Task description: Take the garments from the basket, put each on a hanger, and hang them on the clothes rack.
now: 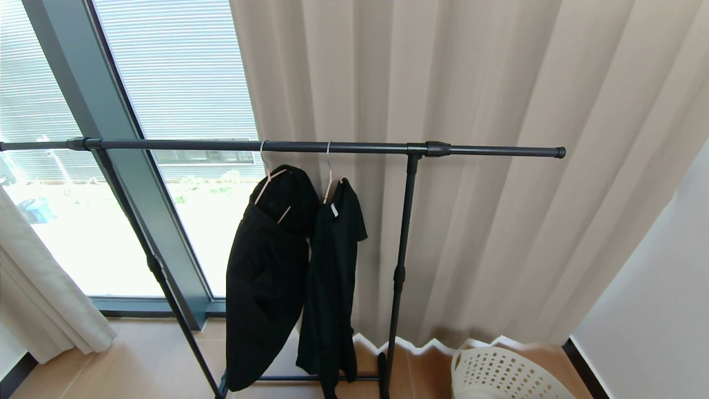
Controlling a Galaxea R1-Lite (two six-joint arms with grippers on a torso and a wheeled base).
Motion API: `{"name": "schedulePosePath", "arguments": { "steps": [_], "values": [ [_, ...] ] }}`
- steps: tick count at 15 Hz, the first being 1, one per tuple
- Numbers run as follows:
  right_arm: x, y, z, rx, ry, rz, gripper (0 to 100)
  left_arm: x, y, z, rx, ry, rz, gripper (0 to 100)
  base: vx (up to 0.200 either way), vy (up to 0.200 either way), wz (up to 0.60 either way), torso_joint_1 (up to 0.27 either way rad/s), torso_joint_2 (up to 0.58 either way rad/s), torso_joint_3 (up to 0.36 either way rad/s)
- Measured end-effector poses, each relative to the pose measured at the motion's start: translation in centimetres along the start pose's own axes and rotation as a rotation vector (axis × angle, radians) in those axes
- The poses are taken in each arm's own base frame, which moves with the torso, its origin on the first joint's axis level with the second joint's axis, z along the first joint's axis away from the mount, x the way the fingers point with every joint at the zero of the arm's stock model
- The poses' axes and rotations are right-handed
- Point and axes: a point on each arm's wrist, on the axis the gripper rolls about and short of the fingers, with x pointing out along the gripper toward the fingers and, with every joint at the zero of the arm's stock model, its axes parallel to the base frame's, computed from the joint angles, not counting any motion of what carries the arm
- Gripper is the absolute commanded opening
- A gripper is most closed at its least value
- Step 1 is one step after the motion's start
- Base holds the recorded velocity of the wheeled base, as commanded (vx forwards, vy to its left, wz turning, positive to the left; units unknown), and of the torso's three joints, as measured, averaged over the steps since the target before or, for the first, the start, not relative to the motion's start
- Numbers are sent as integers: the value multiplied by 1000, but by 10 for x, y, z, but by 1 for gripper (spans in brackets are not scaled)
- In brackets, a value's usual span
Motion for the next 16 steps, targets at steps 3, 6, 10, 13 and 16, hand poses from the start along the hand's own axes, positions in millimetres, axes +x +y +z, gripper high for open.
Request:
{"name": "schedulePosePath", "arguments": {
  "steps": [3,6,10,13,16],
  "values": [
    [0,0,0,-6,-1,4,100,0,0,0,0,0,0,100,0,0,0,0,0,0],
    [0,0,0,-5,-1,5,100,0,0,0,-7,-1,0,100,0,0,0,0,0,0],
    [0,0,0,-5,-1,5,100,0,0,0,-9,-2,0,100,0,0,0,0,0,0],
    [0,0,0,-3,-2,5,100,0,0,0,-9,-3,0,100,0,0,0,0,0,0],
    [0,0,0,-4,-2,5,100,0,0,0,-9,-3,0,100,0,0,0,0,0,0]
  ]
}}
